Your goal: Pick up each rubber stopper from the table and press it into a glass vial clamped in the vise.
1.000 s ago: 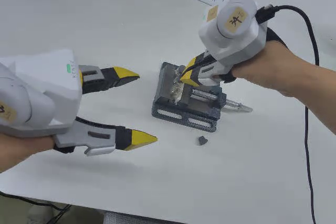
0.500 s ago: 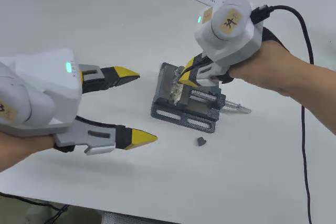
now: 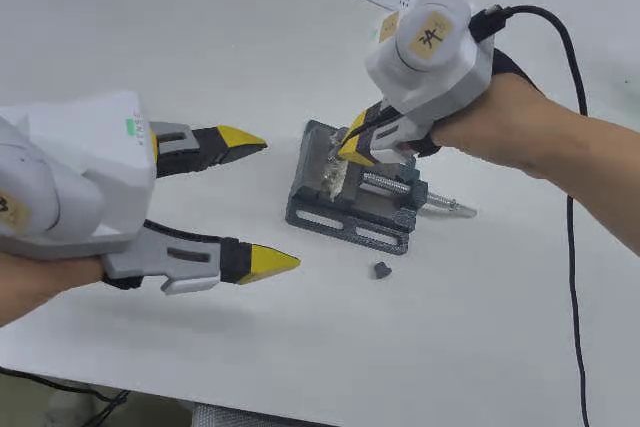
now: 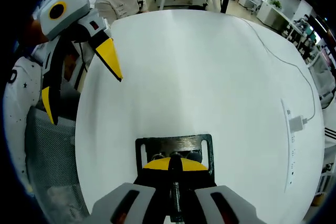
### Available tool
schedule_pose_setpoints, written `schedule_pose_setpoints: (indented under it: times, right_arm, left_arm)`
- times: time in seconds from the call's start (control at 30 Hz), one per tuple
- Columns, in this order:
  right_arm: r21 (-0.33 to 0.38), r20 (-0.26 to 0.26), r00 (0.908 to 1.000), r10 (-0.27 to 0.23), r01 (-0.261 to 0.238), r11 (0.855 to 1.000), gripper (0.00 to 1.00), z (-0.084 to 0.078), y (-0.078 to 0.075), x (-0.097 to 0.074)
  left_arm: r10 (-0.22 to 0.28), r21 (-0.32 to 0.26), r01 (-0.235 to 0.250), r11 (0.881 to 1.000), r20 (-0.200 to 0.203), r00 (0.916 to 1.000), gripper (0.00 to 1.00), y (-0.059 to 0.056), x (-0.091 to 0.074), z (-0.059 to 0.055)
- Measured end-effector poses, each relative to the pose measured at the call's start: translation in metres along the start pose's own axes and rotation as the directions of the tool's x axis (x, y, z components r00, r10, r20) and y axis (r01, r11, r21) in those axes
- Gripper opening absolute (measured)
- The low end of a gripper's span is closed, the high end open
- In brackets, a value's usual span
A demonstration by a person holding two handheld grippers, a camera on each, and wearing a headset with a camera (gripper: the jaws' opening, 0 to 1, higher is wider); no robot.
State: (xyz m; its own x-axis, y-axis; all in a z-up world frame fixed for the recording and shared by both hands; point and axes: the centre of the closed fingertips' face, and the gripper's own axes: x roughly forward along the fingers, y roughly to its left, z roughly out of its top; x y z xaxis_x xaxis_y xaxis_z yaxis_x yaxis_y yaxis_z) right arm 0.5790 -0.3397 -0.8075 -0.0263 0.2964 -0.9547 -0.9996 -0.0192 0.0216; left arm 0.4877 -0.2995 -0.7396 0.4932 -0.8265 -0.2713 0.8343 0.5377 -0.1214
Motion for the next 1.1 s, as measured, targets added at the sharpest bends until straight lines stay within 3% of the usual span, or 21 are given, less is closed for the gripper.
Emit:
schedule_pose_setpoints:
  times: [0.33,1.1]
  right_arm:
    - [0.021,-0.001,0.9999,0.01,-0.01,1.0,0.01,-0.0002,-0.0015,0.0007]
    - [-0.043,-0.034,0.9993,-0.015,0.014,0.999,0.0,0.0011,0.0001,0.0028]
  left_arm:
    - [-0.001,0.003,0.001,1.0,0.0,1.0,0.63,0.0007,0.0005,0.0012]
    - [-0.002,0.006,0.002,1.0,-0.001,1.0,0.62,0.0002,0.0004,0.003]
